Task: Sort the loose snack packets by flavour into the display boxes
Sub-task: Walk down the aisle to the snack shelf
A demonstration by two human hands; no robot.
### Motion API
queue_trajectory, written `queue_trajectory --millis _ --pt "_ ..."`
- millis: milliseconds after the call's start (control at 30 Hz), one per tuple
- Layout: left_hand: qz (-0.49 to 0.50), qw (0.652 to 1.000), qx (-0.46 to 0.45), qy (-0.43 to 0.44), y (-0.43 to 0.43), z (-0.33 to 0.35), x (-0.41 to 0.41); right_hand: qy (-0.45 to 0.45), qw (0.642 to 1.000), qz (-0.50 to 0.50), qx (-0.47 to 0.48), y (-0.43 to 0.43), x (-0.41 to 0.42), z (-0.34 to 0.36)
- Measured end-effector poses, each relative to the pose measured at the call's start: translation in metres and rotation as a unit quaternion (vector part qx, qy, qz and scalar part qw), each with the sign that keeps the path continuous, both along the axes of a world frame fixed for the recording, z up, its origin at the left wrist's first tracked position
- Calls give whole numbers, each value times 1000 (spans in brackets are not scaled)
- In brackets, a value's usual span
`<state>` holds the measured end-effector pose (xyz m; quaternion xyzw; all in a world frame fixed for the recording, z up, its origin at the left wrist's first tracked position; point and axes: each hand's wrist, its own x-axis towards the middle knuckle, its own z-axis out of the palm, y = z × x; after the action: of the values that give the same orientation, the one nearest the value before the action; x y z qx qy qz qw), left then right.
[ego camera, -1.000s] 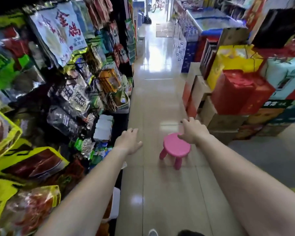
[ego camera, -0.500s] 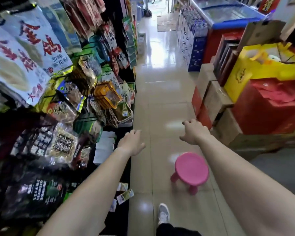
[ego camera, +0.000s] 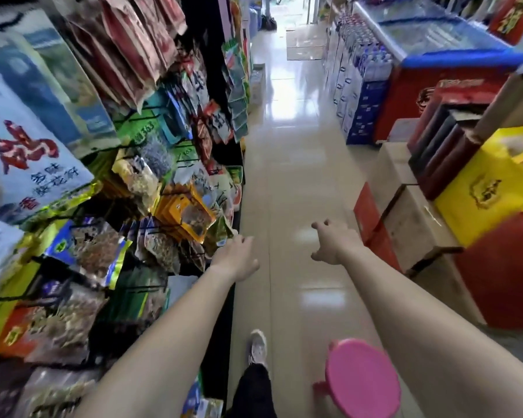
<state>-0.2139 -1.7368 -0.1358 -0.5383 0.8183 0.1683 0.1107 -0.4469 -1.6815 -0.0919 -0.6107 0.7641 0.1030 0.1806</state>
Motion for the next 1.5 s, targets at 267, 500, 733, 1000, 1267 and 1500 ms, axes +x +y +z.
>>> queue_trajectory --millis 267,500,733,1000,1267,1500 --pt "-8 1000 18 10 -174 -9 -28 6 1000 -17 5 -165 -28 -1" --pt "6 999 40 27 -279 -7 -67 -15 1000 -16 13 -278 -61 3" --pt "71 995 47 43 -370 -20 -108 -12 999 45 15 -404 -113 -19" --pt "273 959 56 52 -416 -30 -147 9 967 249 52 -531 -129 -37" --pt "405 913 46 29 -357 -19 -139 -6 906 416 75 -545 -74 -45" --pt "522 851 53 27 -236 -16 -112 -20 830 551 82 -462 -3 -41"
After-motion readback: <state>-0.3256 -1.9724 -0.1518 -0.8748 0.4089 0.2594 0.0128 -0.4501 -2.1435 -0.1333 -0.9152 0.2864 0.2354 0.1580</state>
